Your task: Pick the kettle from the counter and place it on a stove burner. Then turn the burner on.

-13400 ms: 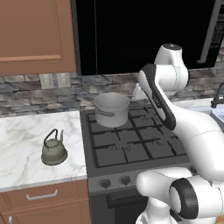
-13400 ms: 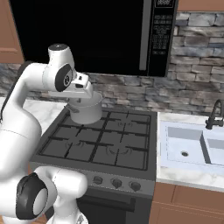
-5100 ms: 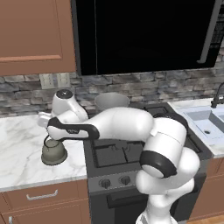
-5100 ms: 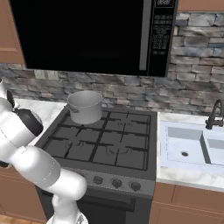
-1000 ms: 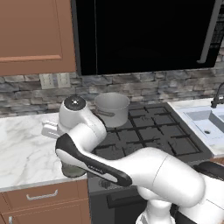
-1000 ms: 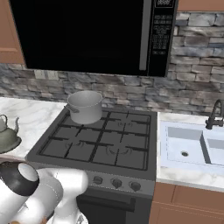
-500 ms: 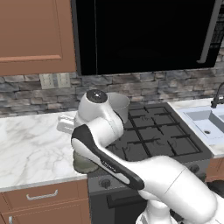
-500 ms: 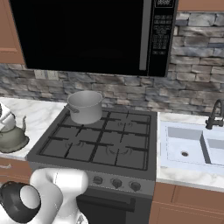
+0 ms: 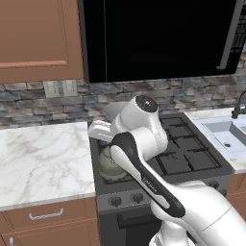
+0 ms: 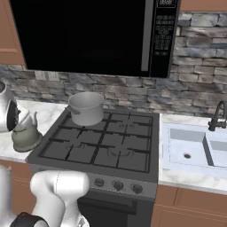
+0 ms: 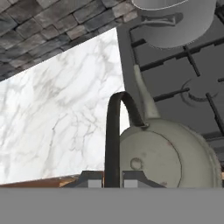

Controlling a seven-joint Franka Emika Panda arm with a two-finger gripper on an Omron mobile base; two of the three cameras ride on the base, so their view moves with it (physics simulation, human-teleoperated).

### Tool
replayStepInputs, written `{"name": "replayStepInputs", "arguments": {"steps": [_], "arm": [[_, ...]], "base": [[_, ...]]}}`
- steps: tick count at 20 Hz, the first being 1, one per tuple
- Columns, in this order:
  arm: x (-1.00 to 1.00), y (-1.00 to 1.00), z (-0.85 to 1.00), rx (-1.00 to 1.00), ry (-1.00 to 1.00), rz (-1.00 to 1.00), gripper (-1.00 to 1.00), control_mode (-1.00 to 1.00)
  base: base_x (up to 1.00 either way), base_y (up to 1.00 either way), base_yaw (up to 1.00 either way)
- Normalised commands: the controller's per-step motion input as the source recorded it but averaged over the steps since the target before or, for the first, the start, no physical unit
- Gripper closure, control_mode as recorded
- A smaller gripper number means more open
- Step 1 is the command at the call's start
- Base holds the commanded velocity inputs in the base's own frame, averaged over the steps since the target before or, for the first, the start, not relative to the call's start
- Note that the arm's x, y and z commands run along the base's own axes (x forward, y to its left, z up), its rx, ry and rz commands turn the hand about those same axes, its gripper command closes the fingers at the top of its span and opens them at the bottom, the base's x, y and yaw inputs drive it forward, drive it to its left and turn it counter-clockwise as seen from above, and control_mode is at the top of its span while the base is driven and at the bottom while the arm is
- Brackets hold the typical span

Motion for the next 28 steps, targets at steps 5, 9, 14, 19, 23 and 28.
{"name": "replayStepInputs", "arguments": {"steps": [5, 9, 14, 19, 23, 28], "arm": [[0.00, -0.66, 0.00, 0.03, -0.20, 0.13, 1.00, -1.00], [0.00, -0.61, 0.00, 0.11, -0.21, 0.13, 1.00, -1.00], [0.00, -0.49, 0.00, 0.04, -0.19, 0.09, 1.00, -1.00], [0.00, -0.02, 0.00, 0.00, 0.00, 0.00, 1.00, -1.00], [-0.01, -0.21, 0.00, 0.00, 0.00, -0.04, 1.00, -1.00], [-0.12, -0.52, 0.00, 0.00, 0.01, -0.12, 1.00, -1.00]], "base": [[0.00, 0.00, 0.00], [0.00, 0.00, 0.00], [0.00, 0.00, 0.00], [0.00, 0.00, 0.00], [0.00, 0.00, 0.00], [0.00, 0.00, 0.00]]}}
